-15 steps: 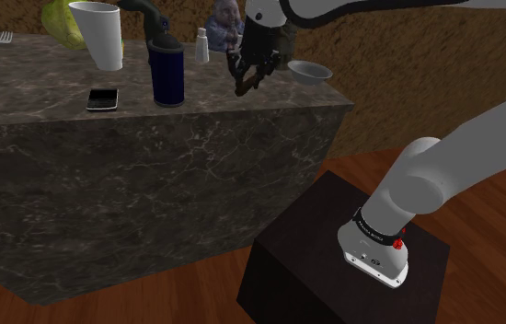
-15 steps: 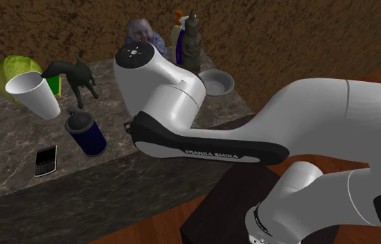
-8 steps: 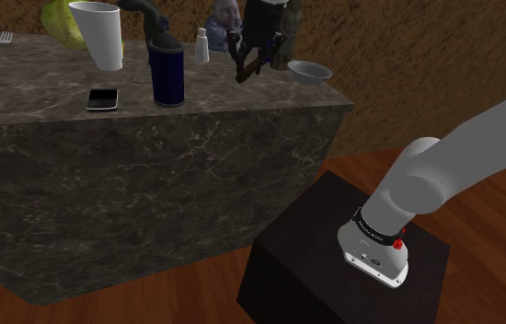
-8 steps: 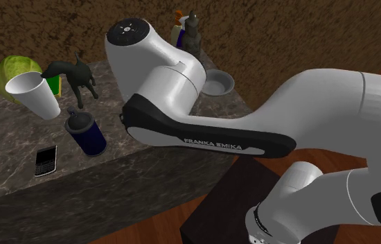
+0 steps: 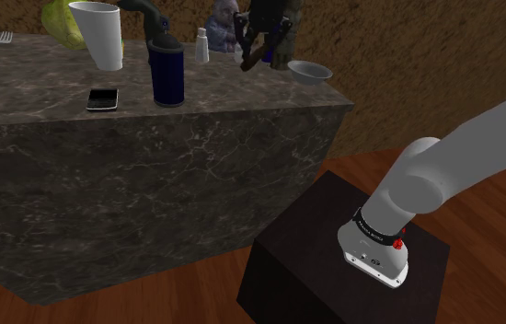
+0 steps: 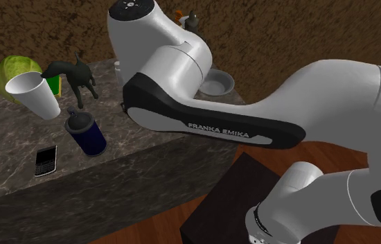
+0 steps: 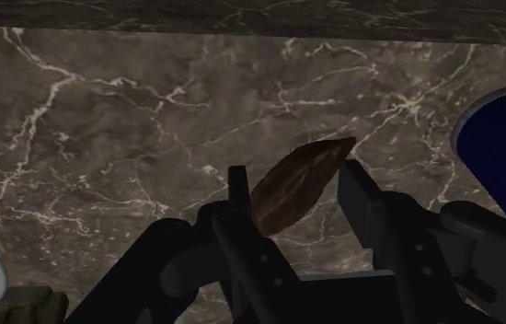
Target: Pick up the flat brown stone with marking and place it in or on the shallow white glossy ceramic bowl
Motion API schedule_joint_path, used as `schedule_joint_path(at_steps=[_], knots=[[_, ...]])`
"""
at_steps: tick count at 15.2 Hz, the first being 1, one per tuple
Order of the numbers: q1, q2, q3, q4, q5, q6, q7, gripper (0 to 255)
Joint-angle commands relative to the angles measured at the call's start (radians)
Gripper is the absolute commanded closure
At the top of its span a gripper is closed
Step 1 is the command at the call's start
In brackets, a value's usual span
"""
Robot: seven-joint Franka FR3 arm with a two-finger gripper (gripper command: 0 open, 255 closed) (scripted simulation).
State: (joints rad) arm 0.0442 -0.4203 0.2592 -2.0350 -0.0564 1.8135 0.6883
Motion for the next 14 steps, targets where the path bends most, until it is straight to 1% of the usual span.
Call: schedule_joint_path(at_steps=[1,7,14], knots=[[-0.011,-0.019,-0.037,-0.016,-0.002,0.001,-0.048,255],[-0.051,-0.059,-0.154,-0.057,-0.017,0.015,-0.197,255],[-0.100,-0.056,-0.290,-0.054,-0.041,0.030,-0.369,255]])
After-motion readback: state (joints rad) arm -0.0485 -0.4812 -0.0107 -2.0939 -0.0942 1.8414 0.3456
